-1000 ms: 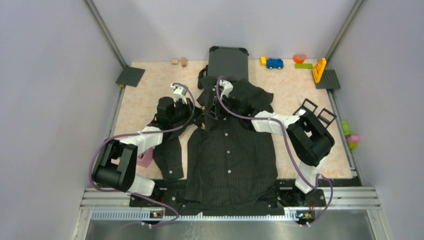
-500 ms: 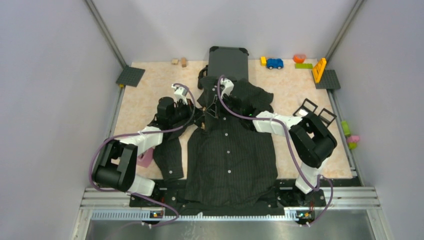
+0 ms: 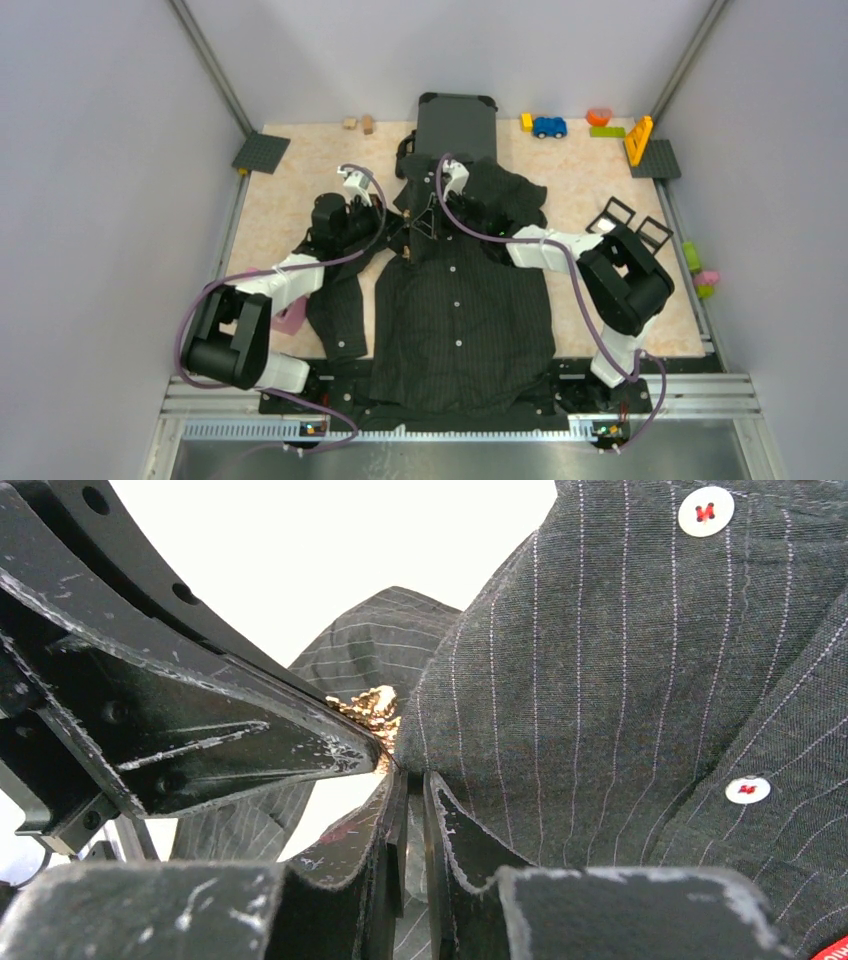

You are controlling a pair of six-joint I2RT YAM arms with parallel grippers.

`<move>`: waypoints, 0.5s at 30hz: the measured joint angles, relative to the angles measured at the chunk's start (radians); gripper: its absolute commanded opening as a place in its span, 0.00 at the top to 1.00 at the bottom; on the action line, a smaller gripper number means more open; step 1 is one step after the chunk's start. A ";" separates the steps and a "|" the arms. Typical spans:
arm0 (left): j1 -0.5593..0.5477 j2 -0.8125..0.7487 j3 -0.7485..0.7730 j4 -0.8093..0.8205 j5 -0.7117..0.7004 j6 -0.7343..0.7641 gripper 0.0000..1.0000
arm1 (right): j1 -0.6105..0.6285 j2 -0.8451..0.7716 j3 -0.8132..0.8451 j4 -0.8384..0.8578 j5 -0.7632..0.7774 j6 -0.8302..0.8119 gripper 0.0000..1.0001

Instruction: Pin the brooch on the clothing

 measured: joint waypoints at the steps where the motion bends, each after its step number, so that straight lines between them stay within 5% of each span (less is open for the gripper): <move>1: 0.000 -0.004 0.000 0.000 -0.003 -0.005 1.00 | 0.000 0.000 -0.003 0.002 0.000 0.001 0.86; 15: 0.013 -0.026 0.000 0.000 0.018 -0.023 1.00 | -0.005 -0.055 -0.040 0.000 0.000 -0.002 0.77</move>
